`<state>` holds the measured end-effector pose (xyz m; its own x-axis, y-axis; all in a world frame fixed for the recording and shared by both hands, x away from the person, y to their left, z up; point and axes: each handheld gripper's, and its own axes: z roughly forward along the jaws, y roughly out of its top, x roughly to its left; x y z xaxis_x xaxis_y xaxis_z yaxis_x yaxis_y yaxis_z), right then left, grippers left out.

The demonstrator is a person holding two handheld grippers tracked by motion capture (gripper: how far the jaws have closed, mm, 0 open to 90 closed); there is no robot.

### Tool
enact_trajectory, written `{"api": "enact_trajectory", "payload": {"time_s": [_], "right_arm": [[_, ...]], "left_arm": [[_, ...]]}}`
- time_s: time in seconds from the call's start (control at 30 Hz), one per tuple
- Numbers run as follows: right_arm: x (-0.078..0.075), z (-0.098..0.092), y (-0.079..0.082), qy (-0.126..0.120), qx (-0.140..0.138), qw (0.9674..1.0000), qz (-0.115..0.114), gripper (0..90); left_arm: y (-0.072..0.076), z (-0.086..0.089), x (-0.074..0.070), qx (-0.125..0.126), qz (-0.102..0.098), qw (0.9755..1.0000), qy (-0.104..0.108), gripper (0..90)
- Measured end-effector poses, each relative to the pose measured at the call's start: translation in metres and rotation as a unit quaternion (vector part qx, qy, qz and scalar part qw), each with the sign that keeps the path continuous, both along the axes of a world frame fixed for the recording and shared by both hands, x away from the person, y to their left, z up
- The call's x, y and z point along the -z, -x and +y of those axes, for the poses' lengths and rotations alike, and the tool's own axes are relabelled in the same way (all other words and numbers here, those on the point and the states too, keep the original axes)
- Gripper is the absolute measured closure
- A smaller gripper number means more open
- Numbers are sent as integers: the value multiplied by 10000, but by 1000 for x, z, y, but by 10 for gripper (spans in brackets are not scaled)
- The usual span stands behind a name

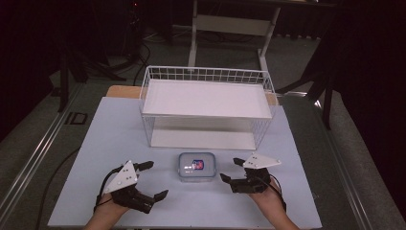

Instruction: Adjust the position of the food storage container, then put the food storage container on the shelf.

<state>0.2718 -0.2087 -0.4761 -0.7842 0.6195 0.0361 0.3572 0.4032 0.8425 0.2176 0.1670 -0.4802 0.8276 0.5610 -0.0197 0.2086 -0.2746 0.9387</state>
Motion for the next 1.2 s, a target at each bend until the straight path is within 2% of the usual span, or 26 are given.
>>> {"api": "enact_trajectory", "payload": {"time_s": [0.17,0.23,0.3,0.33,0.37,0.4,0.47,0.5,0.57,0.63,0.77,0.83,0.9,0.93,1.0,1.03,1.1,1.13,1.2], "right_arm": [[-11,1,3,-123,-52,9997,-181,150],[-16,3,2,-128,-101,9998,-90,162],[-18,5,2,-218,-89,9996,-124,219],[-18,5,1,-264,-130,9996,-55,217],[-18,7,-1,-206,-157,9996,122,218],[-18,9,-3,-156,-200,9996,134,218],[-17,11,-5,-236,-178,9996,4,212],[-16,14,-6,-166,-94,9998,-21,192],[-15,18,-8,-40,6,10000,44,188],[-15,22,-11,-13,96,9999,78,169],[-12,25,-21,-168,279,9983,480,132],[-8,27,-26,-241,398,9966,684,120],[-5,28,-30,-273,535,9948,821,120],[-3,29,-31,-292,501,9939,934,107],[0,30,-33,-474,598,9912,1084,104],[1,31,-34,-529,565,9898,1193,104],[4,32,-37,-698,706,9854,1385,104],[5,33,-38,-757,666,9835,1504,104],[8,34,-42,-864,738,9778,1762,105]], "left_arm": [[-6,-8,-12,27,66,9998,-203,5],[-10,-9,-16,53,135,9998,-135,5],[-14,-10,-20,24,283,9995,-110,5],[-17,-12,-22,35,391,9992,-30,5],[-19,-13,-23,49,483,9988,-34,5],[-21,-15,-24,57,548,9985,2,4],[-26,-20,-24,19,604,9981,-77,5],[-28,-23,-23,10,655,9978,-76,5],[-32,-27,-21,-15,769,9970,-91,5],[-38,-33,-19,-30,967,9953,-47,5],[-48,-41,-15,-137,1192,9928,-35,4],[-54,-42,-13,-213,1351,9906,41,5],[-60,-43,-10,-348,1573,9869,98,5],[-62,-43,-8,-386,1663,9853,83,5],[-66,-42,-4,-442,1831,9820,133,5],[-69,-41,0,-456,1987,9788,221,5],[-72,-41,5,-529,2140,9749,314,5],[-75,-40,9,-545,2252,9719,405,5],[-77,-39,14,-602,2416,9670,544,5]]}}
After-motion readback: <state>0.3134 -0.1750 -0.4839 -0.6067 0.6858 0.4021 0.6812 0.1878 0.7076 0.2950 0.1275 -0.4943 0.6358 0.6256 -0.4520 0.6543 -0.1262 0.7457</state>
